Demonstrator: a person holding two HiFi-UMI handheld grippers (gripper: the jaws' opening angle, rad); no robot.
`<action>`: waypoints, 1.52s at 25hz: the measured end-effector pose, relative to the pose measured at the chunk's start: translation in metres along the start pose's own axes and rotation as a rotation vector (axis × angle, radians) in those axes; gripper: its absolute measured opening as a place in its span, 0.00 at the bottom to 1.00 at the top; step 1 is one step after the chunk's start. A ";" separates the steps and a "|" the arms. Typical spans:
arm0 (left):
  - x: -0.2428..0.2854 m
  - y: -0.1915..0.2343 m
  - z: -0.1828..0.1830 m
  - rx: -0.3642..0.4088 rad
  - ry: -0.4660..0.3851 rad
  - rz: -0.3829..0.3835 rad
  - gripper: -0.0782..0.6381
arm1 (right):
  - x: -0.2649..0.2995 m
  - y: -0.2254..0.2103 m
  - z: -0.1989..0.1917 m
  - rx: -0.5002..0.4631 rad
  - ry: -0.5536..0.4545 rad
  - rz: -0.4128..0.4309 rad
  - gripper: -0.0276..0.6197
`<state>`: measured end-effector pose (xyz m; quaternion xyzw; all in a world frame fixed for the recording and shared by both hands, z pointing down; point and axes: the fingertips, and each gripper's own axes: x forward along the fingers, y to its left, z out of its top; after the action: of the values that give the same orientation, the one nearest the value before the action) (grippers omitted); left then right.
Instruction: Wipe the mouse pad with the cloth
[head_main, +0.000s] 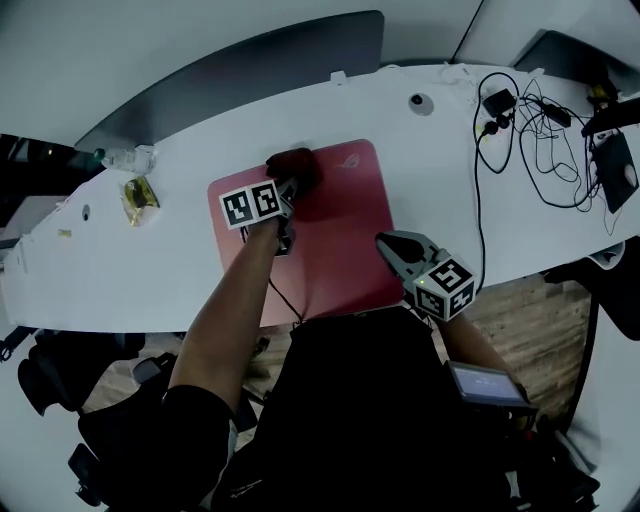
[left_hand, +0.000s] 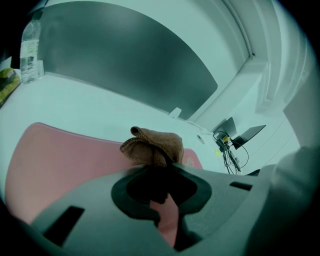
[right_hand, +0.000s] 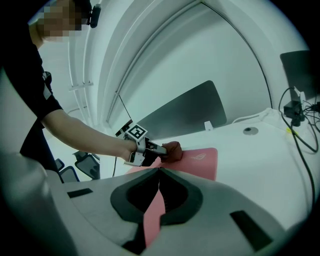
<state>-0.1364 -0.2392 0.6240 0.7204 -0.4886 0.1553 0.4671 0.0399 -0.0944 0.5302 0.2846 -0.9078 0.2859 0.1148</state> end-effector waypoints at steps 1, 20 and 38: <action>-0.002 0.004 -0.001 -0.002 -0.002 0.003 0.19 | 0.002 0.002 0.000 -0.003 0.002 0.002 0.08; -0.058 0.093 0.003 0.059 -0.034 0.125 0.19 | 0.037 0.044 -0.001 -0.065 0.041 0.031 0.08; -0.111 0.168 0.004 0.059 -0.086 0.217 0.19 | 0.051 0.078 -0.004 -0.100 0.037 0.014 0.08</action>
<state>-0.3327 -0.1948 0.6345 0.6827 -0.5784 0.1884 0.4047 -0.0471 -0.0626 0.5165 0.2668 -0.9206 0.2460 0.1440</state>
